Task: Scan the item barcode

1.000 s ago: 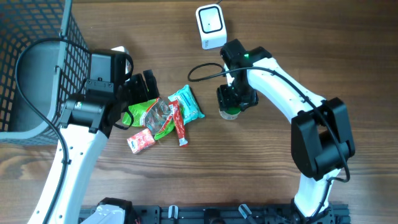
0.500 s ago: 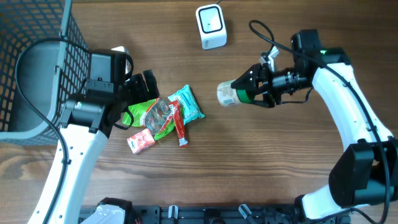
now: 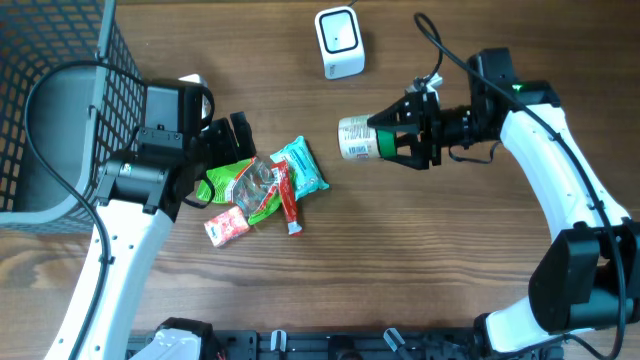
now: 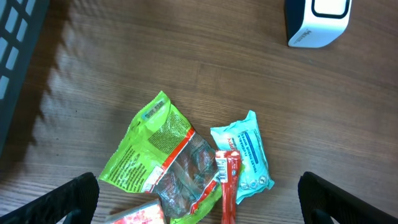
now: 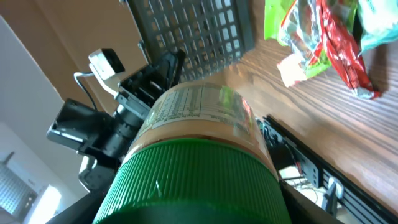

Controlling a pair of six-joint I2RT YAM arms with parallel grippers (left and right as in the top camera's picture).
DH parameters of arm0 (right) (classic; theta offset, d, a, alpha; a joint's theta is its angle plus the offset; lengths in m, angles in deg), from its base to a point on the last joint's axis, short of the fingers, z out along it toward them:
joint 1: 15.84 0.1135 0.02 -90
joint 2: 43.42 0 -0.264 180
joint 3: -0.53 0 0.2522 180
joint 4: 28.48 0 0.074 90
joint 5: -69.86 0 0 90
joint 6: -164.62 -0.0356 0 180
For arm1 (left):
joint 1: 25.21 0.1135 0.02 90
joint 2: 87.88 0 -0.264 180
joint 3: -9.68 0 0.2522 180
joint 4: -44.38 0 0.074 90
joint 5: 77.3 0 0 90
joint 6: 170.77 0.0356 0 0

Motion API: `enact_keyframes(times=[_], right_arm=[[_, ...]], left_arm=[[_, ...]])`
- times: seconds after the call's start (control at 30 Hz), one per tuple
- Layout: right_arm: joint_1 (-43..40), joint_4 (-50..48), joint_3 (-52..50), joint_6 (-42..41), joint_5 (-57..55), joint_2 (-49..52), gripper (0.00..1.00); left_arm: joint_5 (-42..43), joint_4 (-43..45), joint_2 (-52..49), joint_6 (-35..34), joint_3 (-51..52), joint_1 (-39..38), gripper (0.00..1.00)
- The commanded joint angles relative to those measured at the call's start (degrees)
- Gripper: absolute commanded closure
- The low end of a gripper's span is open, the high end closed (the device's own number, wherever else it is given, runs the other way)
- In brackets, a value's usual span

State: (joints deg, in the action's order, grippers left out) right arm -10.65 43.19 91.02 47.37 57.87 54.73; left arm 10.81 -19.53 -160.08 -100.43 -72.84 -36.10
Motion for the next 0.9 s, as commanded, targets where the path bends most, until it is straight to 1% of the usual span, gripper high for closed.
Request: enact_keyframes(times=[0.0, 0.1, 0.13, 0.17, 0.2, 0.27, 0.3, 0.33, 0.4, 0.43, 0.47, 0.53, 0.57, 0.6, 0.63, 0.7, 0.77, 0.83, 0.87], right_arm=[[0.0, -2.5, 0.3, -4.5, -3.2, -0.1, 0.94], [0.0, -3.9, 0.3, -6.1, -28.9, -0.1, 0.93], [0.0, -4.0, 0.3, -6.1, -35.5, -0.1, 0.96], [0.0, -4.2, 0.3, -5.5, -43.7, -0.1, 0.96], [-0.3, -5.2, 0.3, -4.0, -44.1, -0.1, 0.96], [-0.6, -11.6, 0.5, 0.3, -40.1, -0.1, 0.96], [-0.6, -12.7, 2.1, 0.9, -39.4, -0.1, 0.95], [-0.5, -10.7, 5.7, 3.6, -39.4, -0.1, 0.94], [-0.5, -7.1, 12.7, 5.5, -39.4, -0.1, 0.94], [-0.4, -4.8, 17.8, 6.4, -39.7, -0.1, 0.93], [0.0, -3.8, 21.1, 6.4, -41.0, -0.1, 0.90], [1.6, -3.3, 28.0, 6.2, -44.6, -0.1, 0.89], [2.5, -5.1, 29.4, 6.2, -46.3, -0.1, 0.92], [4.3, -10.3, 29.7, 6.3, -49.8, -0.1, 0.94], [6.0, -13.3, 29.6, 6.3, -53.6, 0.5, 0.96], [9.4, -18.1, 29.6, 7.0, -60.5, 2.8, 0.96], [12.6, -24.3, 29.6, 13.4, -66.2, 6.3, 0.96], [15.5, -31.5, 29.6, 17.4, -75.4, 11.8, 0.96], [16.0, -33.8, 29.6, 18.6, -77.0, 13.4, 0.96]], left_arm=[[-0.8, 0.1, 0.1, -0.1, -0.3, -0.1, 0.00], [-0.8, 0.1, 0.1, -0.1, -0.3, -0.1, 0.00], [-0.8, 0.1, 0.1, -0.1, -0.3, -0.1, 0.00], [-0.8, 0.1, 0.1, -0.1, -0.3, -0.1, 0.00], [-0.8, 0.1, 0.1, -0.1, -0.3, -0.1, 0.00], [-0.8, 0.1, 0.1, -0.1, -0.3, -0.1, 0.00], [-0.8, 0.1, 0.1, -0.1, -0.3, -0.1, 0.00], [-0.8, 0.1, 0.1, -0.1, -0.3, -0.1, 0.00], [-0.8, 0.1, 0.1, -0.1, -0.3, -0.1, 0.00], [-0.8, 0.1, 0.1, -0.1, -0.3, -0.1, 0.00], [-0.8, 0.1, 0.1, -0.1, -0.3, -0.1, 0.00], [-0.8, 0.1, 0.1, -0.1, -0.3, -0.1, 0.00], [-0.8, 0.1, 0.1, -0.1, -0.3, -0.1, 0.00], [-0.8, 0.1, 0.1, -0.1, -0.3, -0.1, 0.00], [-0.8, 0.1, 0.1, -0.1, -0.3, -0.1, 0.00], [-0.8, 0.1, 0.1, -0.1, -0.3, -0.1, 0.00], [-0.8, 0.1, 0.1, -0.1, -0.3, -0.1, 0.00], [-0.8, 0.1, 0.1, -0.1, -0.3, -0.1, 0.00], [-0.8, 0.1, 0.1, -0.1, -0.3, -0.1, 0.00]])
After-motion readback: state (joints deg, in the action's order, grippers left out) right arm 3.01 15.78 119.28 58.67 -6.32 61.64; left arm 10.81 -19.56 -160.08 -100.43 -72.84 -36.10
